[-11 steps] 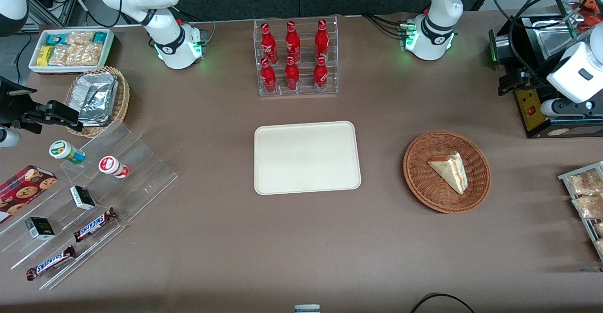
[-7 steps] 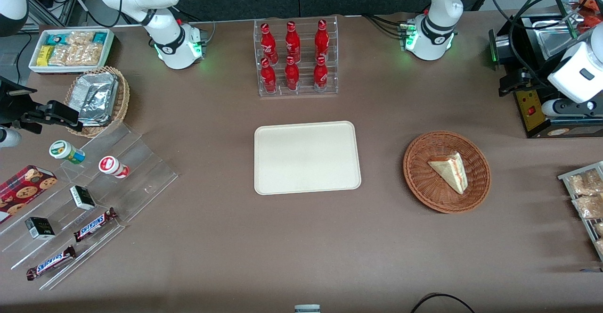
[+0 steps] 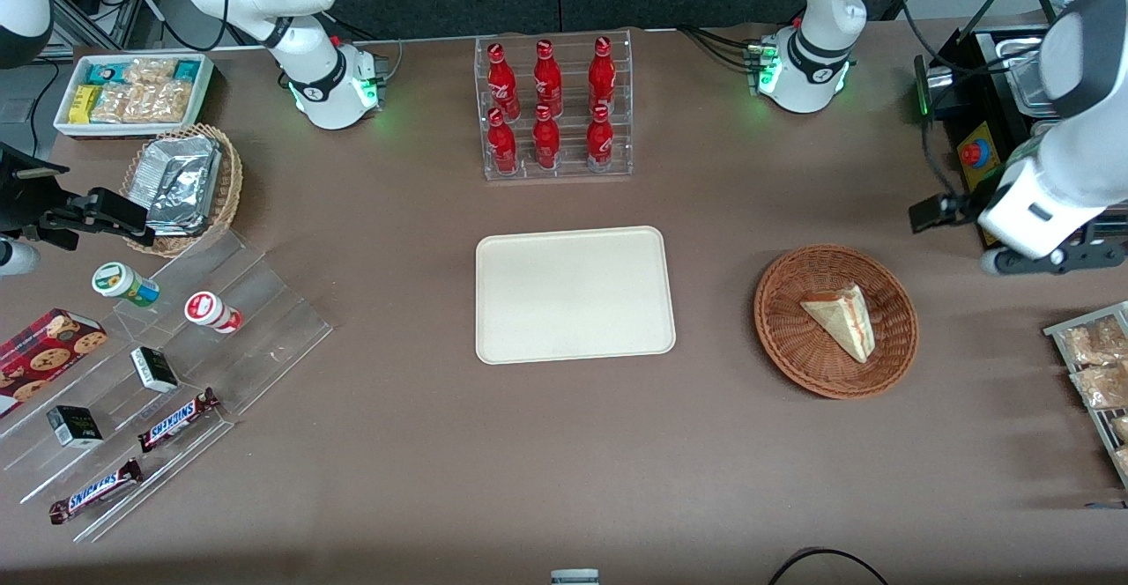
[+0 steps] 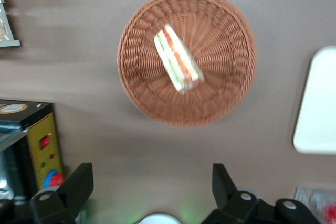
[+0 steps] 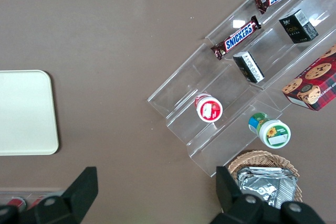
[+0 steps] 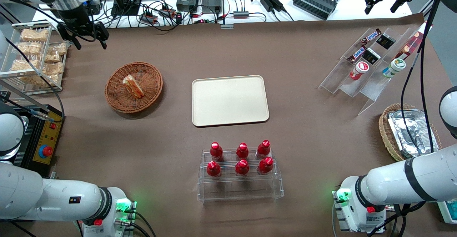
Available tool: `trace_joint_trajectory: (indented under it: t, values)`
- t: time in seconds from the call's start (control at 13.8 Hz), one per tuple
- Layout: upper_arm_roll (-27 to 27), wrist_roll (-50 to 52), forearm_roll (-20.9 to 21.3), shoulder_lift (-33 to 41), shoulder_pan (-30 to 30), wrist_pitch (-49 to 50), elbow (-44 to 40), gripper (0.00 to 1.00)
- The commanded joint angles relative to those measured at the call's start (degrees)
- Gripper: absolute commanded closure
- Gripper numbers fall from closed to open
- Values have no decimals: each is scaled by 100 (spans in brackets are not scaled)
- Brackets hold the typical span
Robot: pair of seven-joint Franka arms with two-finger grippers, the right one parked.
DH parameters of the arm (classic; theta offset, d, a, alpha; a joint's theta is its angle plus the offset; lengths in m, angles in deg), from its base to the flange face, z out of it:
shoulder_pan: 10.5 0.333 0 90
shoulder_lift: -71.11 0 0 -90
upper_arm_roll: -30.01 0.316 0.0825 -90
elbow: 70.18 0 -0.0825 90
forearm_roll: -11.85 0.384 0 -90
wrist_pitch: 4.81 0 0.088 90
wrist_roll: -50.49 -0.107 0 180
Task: Place sandwich from basket to tray
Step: 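Move the left gripper over the sandwich in the wicker basket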
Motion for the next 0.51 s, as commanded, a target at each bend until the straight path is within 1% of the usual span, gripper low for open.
trace_joint_trajectory:
  t: [0.0,0.07,0.22,0.44]
  values:
    - [24,722,-175,6,-69,-629,465,0]
    - [15,1185,-272,-73,-69,-884,579,0]
    - [15,2248,-282,-258,-112,-1394,729,0]
    - [15,2937,-282,-434,-121,-1747,834,0]
